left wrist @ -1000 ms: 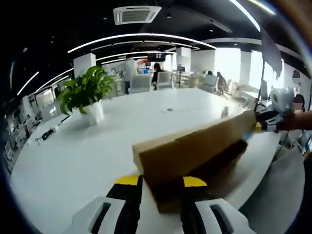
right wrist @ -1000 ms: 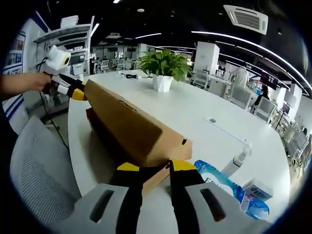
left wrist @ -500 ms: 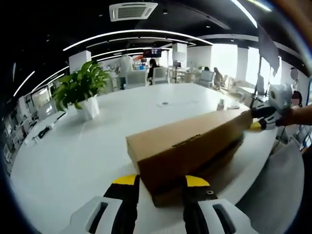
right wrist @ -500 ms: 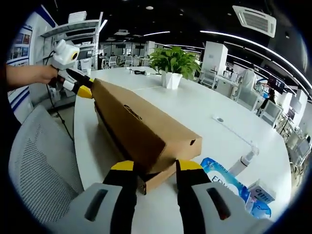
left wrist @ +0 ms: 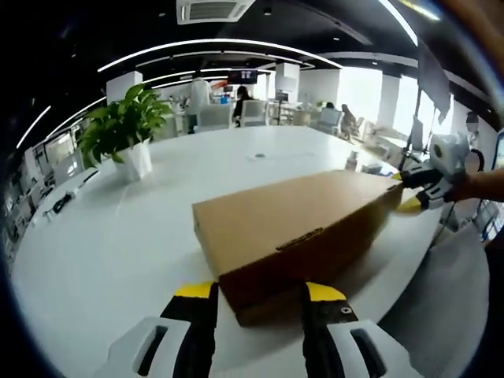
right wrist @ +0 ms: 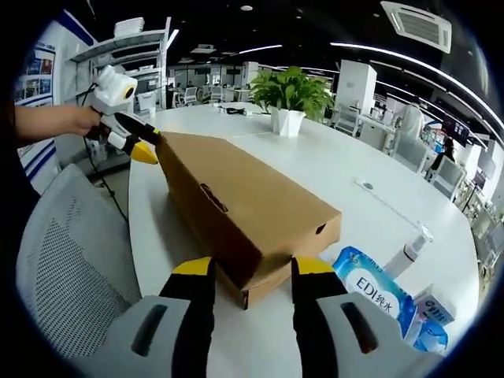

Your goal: Operate the shoe box by opening the lid, removing the specified soft item, and placing it in the target area until the item is outside and the box remains undamaged.

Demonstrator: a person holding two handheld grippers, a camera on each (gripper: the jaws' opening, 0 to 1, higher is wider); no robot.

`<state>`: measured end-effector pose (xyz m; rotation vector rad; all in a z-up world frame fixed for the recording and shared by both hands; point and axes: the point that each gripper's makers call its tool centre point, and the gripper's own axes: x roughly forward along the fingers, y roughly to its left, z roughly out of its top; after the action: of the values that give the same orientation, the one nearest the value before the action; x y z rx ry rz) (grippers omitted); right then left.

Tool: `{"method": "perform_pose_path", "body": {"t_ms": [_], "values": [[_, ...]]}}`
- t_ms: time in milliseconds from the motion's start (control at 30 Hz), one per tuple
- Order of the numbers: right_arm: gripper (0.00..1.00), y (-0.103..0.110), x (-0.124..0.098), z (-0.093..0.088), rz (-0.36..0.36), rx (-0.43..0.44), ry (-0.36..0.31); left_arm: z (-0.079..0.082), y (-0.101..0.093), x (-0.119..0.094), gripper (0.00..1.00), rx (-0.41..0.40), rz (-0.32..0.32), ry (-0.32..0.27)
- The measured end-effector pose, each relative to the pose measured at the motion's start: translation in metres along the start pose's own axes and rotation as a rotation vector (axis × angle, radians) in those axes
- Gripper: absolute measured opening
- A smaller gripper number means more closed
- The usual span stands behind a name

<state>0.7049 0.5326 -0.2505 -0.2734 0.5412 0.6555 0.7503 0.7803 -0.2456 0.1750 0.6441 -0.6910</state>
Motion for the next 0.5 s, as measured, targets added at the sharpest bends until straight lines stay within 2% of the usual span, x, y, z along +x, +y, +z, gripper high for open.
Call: {"method": "perform_pose_path", "body": {"t_ms": [267, 500], "values": [[0.38, 0.006, 0.004, -0.004, 0.031, 0.070, 0.008, -0.010, -0.001, 0.007, 0.45, -0.036, -0.016, 0.012], [0.37, 0.004, 0.012, -0.013, 0.028, 0.094, 0.024, -0.016, -0.001, 0.013, 0.43, -0.044, -0.004, 0.021]]}}
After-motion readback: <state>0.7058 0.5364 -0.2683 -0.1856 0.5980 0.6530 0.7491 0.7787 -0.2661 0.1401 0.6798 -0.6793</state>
